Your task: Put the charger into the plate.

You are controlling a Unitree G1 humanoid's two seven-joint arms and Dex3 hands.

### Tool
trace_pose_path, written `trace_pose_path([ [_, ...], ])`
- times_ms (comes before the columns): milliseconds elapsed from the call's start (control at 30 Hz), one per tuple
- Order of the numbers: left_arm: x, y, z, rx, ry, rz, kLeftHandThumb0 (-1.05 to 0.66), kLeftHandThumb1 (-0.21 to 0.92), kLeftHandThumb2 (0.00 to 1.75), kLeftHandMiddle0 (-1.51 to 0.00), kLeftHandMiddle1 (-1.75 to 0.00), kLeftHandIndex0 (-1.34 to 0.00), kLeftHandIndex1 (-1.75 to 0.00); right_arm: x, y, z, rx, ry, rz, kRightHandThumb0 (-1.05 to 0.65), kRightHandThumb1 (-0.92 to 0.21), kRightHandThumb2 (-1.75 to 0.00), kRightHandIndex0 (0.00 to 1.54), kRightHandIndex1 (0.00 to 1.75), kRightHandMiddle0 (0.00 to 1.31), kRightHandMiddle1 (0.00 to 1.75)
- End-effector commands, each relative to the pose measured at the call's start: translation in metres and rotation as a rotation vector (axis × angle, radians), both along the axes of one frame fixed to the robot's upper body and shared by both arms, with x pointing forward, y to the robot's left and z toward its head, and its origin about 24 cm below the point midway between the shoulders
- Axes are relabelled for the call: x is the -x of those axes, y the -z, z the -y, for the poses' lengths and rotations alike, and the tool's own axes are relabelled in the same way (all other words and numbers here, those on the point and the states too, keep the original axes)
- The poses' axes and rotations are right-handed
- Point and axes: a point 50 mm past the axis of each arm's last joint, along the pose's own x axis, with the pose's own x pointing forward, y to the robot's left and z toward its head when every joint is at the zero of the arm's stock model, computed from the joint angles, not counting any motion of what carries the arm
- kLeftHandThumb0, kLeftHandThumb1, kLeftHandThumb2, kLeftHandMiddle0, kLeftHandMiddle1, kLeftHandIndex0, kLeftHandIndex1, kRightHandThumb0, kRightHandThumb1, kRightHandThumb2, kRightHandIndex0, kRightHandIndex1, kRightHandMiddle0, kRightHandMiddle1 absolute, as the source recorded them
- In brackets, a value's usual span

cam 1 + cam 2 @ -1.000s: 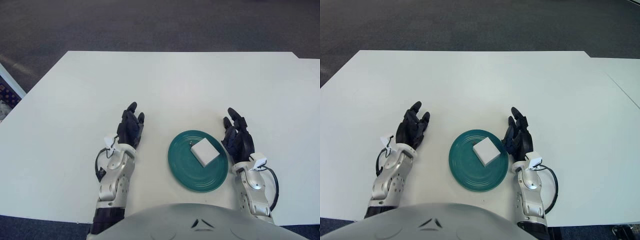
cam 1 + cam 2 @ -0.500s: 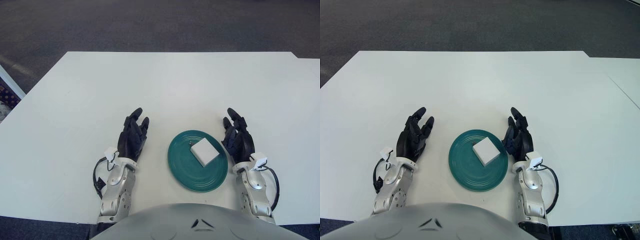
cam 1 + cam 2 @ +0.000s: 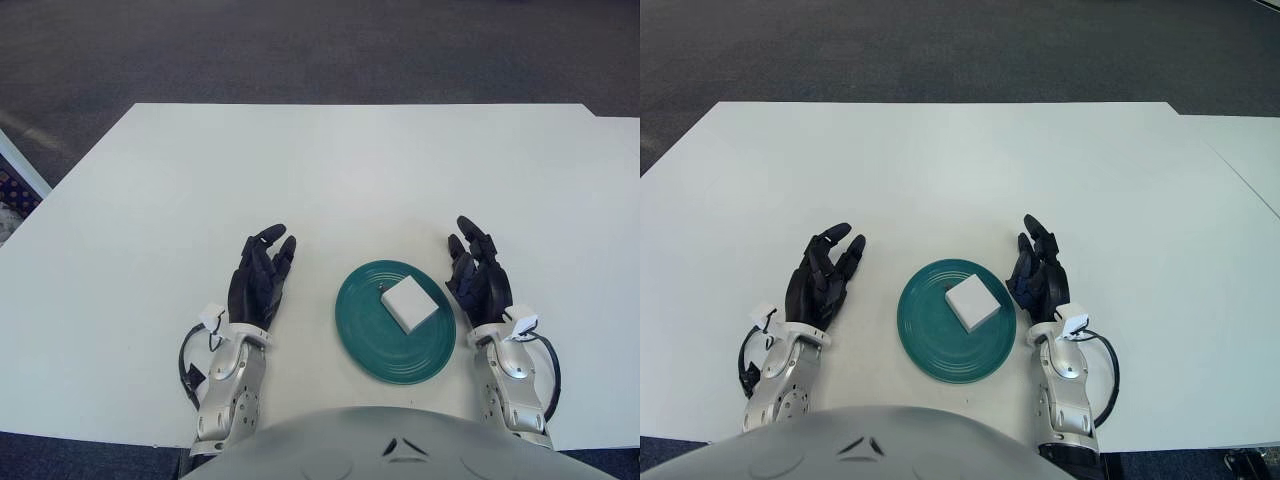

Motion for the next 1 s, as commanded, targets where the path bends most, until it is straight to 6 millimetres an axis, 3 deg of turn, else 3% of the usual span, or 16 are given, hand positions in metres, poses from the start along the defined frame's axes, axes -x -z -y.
trace_pose_path([
  [0,0.016,0.024,0.009,0.046,0.001,-0.118,-0.88,0.92,0.75,-0.5,-0.12,-0.2,-1.33,0.018,0.028,0.005,-0.02,0.02,-0.179,-0.81,-0.92,-0.89,0.16,0.01,0.0,0.51],
  [600,0.011,0.029,0.013,0.047,0.055,-0.044,-0.91,0.92,0.79,-0.44,-0.1,-0.23,-1.45,0.017,0.024,0.004,0.006,-0.001,-0.156,-0.81,-0.92,-0.89,0.12,0.0,0.0,0.44],
  [967,0.012,0.039,0.011,-0.01,0.087,-0.027,-0.97,0.92,0.81,-0.35,-0.04,-0.14,-1.37,0.036,0.019,0.009,0.024,-0.018,-0.139,-0.83,-0.92,-0.9,0.09,0.0,0.0,0.39],
])
